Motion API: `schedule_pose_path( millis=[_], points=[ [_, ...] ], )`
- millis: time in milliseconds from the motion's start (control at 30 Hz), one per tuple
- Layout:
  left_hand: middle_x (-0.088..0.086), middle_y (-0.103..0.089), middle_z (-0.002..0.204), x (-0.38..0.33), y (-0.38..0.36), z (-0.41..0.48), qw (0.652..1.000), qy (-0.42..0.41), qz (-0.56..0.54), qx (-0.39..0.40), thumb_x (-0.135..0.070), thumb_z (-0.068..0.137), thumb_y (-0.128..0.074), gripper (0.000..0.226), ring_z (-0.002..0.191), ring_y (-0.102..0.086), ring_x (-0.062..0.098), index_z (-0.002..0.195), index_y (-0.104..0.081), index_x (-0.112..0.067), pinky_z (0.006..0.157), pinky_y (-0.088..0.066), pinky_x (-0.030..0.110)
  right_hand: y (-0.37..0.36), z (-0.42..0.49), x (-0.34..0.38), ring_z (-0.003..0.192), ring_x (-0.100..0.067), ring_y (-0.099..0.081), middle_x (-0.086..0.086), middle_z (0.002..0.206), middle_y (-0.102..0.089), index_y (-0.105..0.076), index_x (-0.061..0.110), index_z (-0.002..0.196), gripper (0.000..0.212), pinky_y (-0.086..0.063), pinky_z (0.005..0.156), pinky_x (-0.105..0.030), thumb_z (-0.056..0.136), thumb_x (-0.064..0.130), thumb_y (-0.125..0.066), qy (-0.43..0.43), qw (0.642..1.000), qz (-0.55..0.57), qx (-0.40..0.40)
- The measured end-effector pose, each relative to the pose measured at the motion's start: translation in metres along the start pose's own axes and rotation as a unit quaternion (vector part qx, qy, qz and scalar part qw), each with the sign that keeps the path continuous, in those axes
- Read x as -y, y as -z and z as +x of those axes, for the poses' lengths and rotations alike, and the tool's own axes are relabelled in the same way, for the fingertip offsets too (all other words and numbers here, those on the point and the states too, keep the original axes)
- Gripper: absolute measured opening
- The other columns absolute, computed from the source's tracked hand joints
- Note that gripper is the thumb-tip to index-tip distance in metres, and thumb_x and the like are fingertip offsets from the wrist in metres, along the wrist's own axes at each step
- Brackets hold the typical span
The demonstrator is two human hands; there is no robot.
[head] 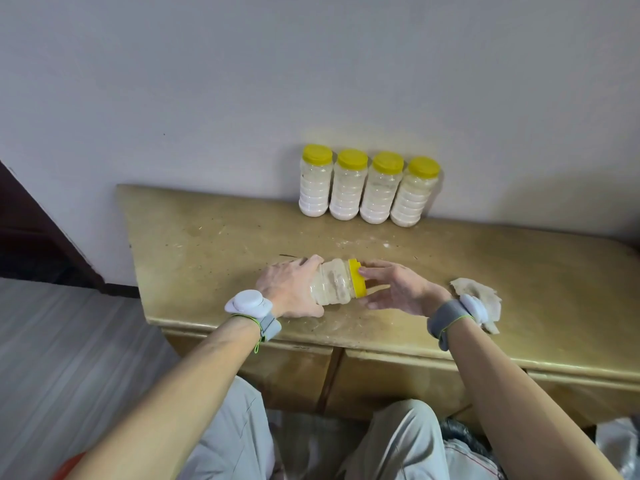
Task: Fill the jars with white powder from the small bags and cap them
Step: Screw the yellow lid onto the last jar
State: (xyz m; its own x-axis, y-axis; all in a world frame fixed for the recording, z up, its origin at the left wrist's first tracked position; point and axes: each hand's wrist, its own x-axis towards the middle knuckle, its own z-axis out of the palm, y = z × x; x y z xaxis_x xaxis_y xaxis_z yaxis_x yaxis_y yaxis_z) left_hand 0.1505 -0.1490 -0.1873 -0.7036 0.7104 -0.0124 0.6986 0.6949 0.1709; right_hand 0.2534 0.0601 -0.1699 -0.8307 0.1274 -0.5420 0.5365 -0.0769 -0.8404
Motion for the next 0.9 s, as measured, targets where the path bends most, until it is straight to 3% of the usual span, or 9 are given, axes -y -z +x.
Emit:
schedule_pose_path(
  millis=[133, 200, 300, 367, 467, 567, 633, 767, 900],
  points=[
    [-0.008, -0.061, 0.110, -0.001, -0.001, -0.002, 1.000, -0.003, 0.007, -0.001, -0.058, 0.059, -0.068, 0.083, 0.094, -0.061, 0.022, 0.132, -0.035, -0.036, 0.078, -0.048, 0.033, -0.009, -0.002, 0.006, 0.067, -0.026, -0.069, -0.016, 0.093, -0.072, -0.064, 0.002, 0.112, 0.083, -0.061, 0.067, -0.035, 0.086, 0.078, -0.044, -0.053, 0.976, -0.197, -0.075],
    [-0.008, -0.060, 0.109, -0.002, 0.000, -0.001, 1.000, 0.006, 0.003, -0.003, -0.058, 0.059, -0.069, 0.084, 0.094, -0.061, 0.022, 0.133, -0.034, -0.037, 0.076, -0.045, 0.032, -0.006, -0.003, 0.008, 0.075, -0.028, -0.072, -0.010, 0.113, -0.068, -0.060, 0.009, 0.124, 0.073, -0.061, 0.071, -0.037, 0.089, 0.072, -0.048, -0.040, 0.979, -0.188, -0.068],
    [-0.009, -0.060, 0.107, -0.001, 0.002, -0.002, 1.000, 0.015, -0.009, -0.006, -0.057, 0.059, -0.069, 0.083, 0.094, -0.060, 0.022, 0.132, -0.035, -0.036, 0.074, -0.042, 0.032, -0.001, -0.007, 0.015, 0.084, -0.031, -0.068, -0.008, 0.123, -0.064, -0.052, 0.022, 0.139, 0.049, -0.058, 0.083, -0.042, 0.095, 0.037, -0.065, -0.003, 0.998, -0.058, -0.008],
    [-0.009, -0.060, 0.106, 0.000, 0.002, -0.004, 1.000, 0.012, -0.007, -0.006, -0.057, 0.060, -0.069, 0.082, 0.093, -0.060, 0.022, 0.132, -0.035, -0.036, 0.074, -0.041, 0.032, -0.003, -0.006, 0.017, 0.078, -0.028, -0.066, -0.013, 0.107, -0.071, -0.059, 0.014, 0.131, 0.048, -0.059, 0.078, -0.040, 0.095, 0.046, -0.061, -0.017, 0.994, -0.111, -0.017],
    [-0.008, -0.060, 0.107, 0.000, 0.002, -0.006, 1.000, 0.010, -0.004, -0.006, -0.057, 0.059, -0.069, 0.082, 0.092, -0.060, 0.022, 0.132, -0.035, -0.037, 0.075, -0.040, 0.032, -0.009, -0.007, 0.018, 0.069, -0.023, -0.068, -0.012, 0.098, -0.075, -0.067, 0.006, 0.112, 0.078, -0.058, 0.065, -0.034, 0.090, 0.076, -0.040, -0.067, 0.967, -0.242, -0.043],
    [-0.008, -0.060, 0.109, 0.000, 0.002, -0.008, 1.000, 0.016, -0.006, -0.010, -0.056, 0.061, -0.070, 0.082, 0.091, -0.058, 0.021, 0.133, -0.036, -0.037, 0.075, -0.038, 0.032, -0.006, -0.005, 0.020, 0.082, -0.028, -0.070, -0.009, 0.122, -0.065, -0.057, 0.020, 0.131, 0.052, -0.057, 0.071, -0.036, 0.094, 0.057, -0.054, -0.038, 0.991, -0.128, 0.002],
    [-0.008, -0.060, 0.109, 0.000, 0.004, -0.007, 1.000, 0.015, -0.008, -0.010, -0.055, 0.061, -0.070, 0.081, 0.090, -0.056, 0.021, 0.133, -0.036, -0.037, 0.075, -0.037, 0.032, -0.006, -0.006, 0.022, 0.080, -0.027, -0.068, -0.011, 0.120, -0.064, -0.054, 0.019, 0.135, 0.048, -0.056, 0.072, -0.036, 0.094, 0.043, -0.062, -0.016, 0.996, -0.093, 0.003],
    [-0.008, -0.061, 0.111, 0.002, 0.003, -0.008, 1.000, 0.013, -0.009, -0.008, -0.055, 0.061, -0.069, 0.081, 0.095, -0.060, 0.022, 0.133, -0.036, -0.037, 0.079, -0.042, 0.033, -0.018, -0.002, 0.023, 0.064, -0.023, -0.066, -0.013, 0.096, -0.074, -0.061, 0.003, 0.116, 0.078, -0.057, 0.061, -0.032, 0.094, 0.072, -0.032, -0.067, 0.963, -0.256, -0.048],
    [-0.009, -0.060, 0.110, 0.003, 0.005, -0.007, 0.999, 0.025, -0.019, -0.013, -0.055, 0.062, -0.069, 0.079, 0.094, -0.060, 0.022, 0.131, -0.037, -0.036, 0.079, -0.044, 0.034, -0.016, -0.003, 0.024, 0.074, -0.027, -0.067, -0.011, 0.117, -0.062, -0.052, 0.024, 0.131, 0.048, -0.055, 0.064, -0.033, 0.097, 0.058, -0.047, -0.026, 0.991, -0.132, -0.007]
  ],
)
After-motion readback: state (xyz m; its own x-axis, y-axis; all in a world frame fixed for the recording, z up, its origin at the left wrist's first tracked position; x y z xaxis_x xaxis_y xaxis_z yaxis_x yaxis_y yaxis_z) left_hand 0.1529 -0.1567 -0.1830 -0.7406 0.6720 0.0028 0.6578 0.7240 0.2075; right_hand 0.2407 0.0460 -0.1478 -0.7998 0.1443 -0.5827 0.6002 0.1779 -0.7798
